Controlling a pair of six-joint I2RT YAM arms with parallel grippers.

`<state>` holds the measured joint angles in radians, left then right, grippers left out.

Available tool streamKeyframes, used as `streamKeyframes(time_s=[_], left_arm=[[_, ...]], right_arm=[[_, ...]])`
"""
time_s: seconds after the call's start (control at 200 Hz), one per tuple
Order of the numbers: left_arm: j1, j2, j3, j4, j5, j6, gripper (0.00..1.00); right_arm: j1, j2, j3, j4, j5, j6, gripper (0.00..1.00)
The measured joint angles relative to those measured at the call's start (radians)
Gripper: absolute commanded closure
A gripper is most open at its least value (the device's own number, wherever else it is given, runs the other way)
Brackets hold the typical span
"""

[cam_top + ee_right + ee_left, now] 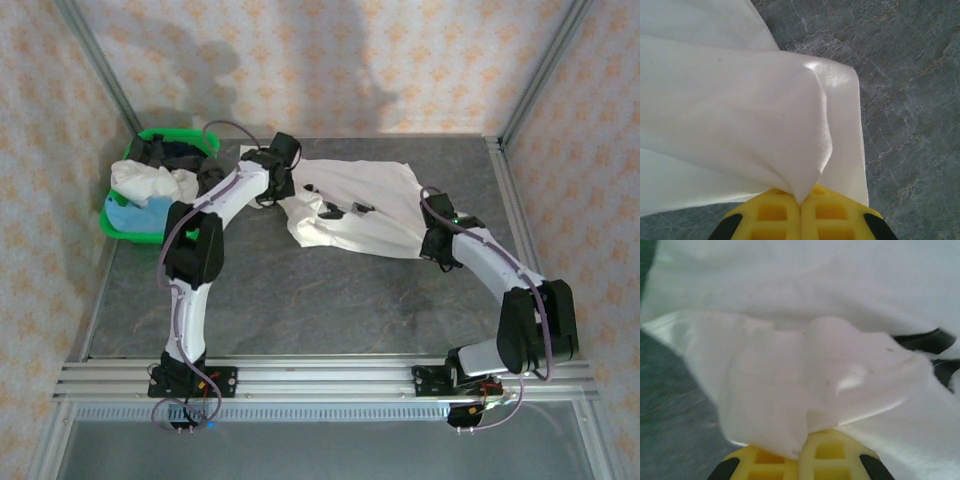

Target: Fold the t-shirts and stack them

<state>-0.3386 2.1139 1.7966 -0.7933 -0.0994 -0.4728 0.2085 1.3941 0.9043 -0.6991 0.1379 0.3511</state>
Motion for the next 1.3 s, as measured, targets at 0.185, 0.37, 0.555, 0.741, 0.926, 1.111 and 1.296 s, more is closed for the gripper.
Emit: streamKeyframes(time_s=[0.185,0.37,0.555,0.741,0.926,1.111,1.296], left_arm=[[0.007,-0.137,-0.261,-0.061,-0.085,-0.058,0.66],[0.007,-0.295,-0.391,-0.118,-0.141,-0.094,0.52],[-0.11,-0.456,-0.477,-0.098,-0.139,-0.13,0.49],[-0.304,-0.458,-0.56,-0.069,-0.093,-0.187,0.48],[-0.489,-0.49,-0.69,-0.04,-0.054,-0.244,0.47],[-0.541,-0.488,-0.784,0.002,-0.034,-0.29,0.5],[-0.539,-0.487,-0.806,0.013,-0.055,-0.321,1.0]], right_arm=[[0.0,-0.023,-0.062,-0.008,0.0,0.004,0.96],[0.0,-0.031,-0.067,-0.018,-0.003,0.009,0.96],[0.0,-0.034,-0.062,-0.019,-0.011,0.014,0.96],[0.0,-0.034,-0.053,-0.019,-0.019,0.015,0.96],[0.0,-0.034,-0.053,-0.019,-0.026,0.015,0.95],[0.0,-0.034,-0.053,-0.019,-0.03,0.015,0.96],[0.0,-0.039,-0.053,-0.019,-0.033,0.015,0.96]])
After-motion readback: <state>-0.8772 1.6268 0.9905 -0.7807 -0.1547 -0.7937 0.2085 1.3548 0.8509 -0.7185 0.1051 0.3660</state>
